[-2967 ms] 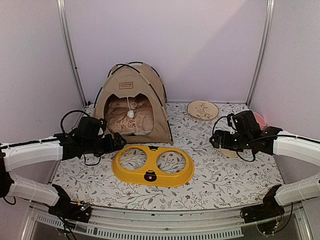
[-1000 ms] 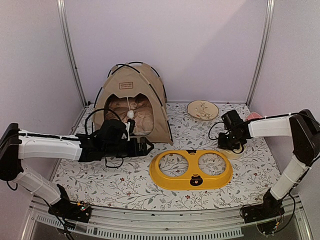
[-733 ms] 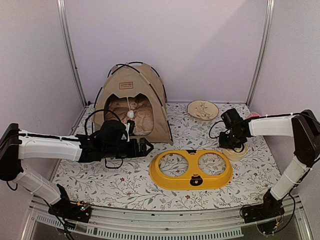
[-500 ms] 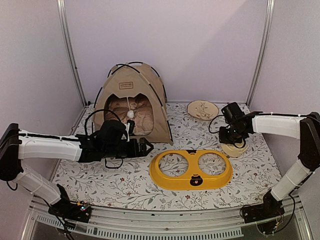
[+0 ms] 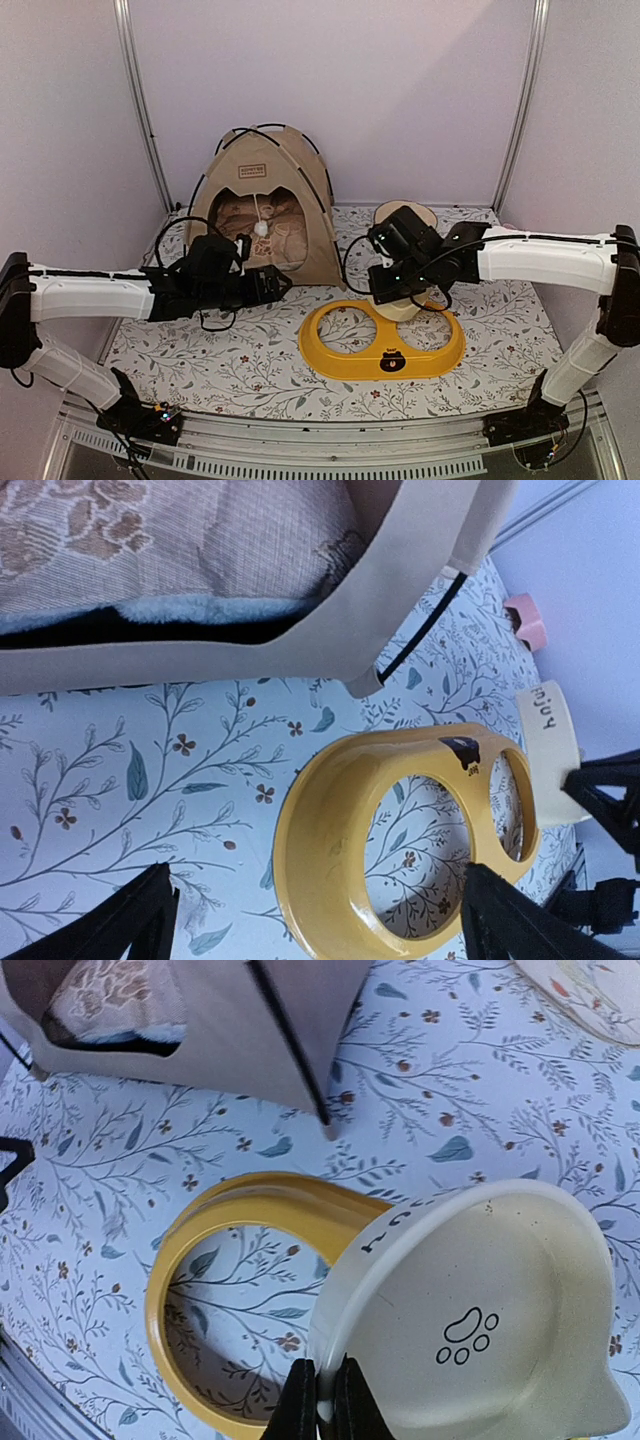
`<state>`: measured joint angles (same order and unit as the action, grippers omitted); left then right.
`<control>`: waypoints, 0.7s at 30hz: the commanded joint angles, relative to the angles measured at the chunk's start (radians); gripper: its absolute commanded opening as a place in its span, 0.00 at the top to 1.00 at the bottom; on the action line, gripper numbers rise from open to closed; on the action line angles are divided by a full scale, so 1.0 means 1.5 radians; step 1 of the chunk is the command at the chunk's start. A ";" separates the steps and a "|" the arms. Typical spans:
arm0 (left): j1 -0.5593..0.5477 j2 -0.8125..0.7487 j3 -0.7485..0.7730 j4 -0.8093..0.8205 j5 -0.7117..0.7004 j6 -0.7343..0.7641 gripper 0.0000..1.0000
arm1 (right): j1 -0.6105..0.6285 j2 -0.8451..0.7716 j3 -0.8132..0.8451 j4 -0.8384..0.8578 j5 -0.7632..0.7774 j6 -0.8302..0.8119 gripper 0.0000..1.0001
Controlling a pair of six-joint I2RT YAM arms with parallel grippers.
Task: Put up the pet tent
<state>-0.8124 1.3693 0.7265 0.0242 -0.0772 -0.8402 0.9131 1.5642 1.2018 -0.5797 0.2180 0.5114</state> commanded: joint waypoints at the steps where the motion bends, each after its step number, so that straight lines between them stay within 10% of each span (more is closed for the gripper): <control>1: 0.035 -0.045 -0.040 0.002 -0.002 -0.027 0.00 | 0.067 0.058 0.077 0.016 0.003 0.022 1.00; 21: 0.052 -0.096 -0.091 0.018 0.003 -0.038 0.00 | 0.147 0.206 0.178 0.023 -0.038 0.019 1.00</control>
<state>-0.7475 1.2343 0.6022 0.0246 -0.0780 -0.8913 1.1118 1.8698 1.4353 -0.5774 0.1696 0.5388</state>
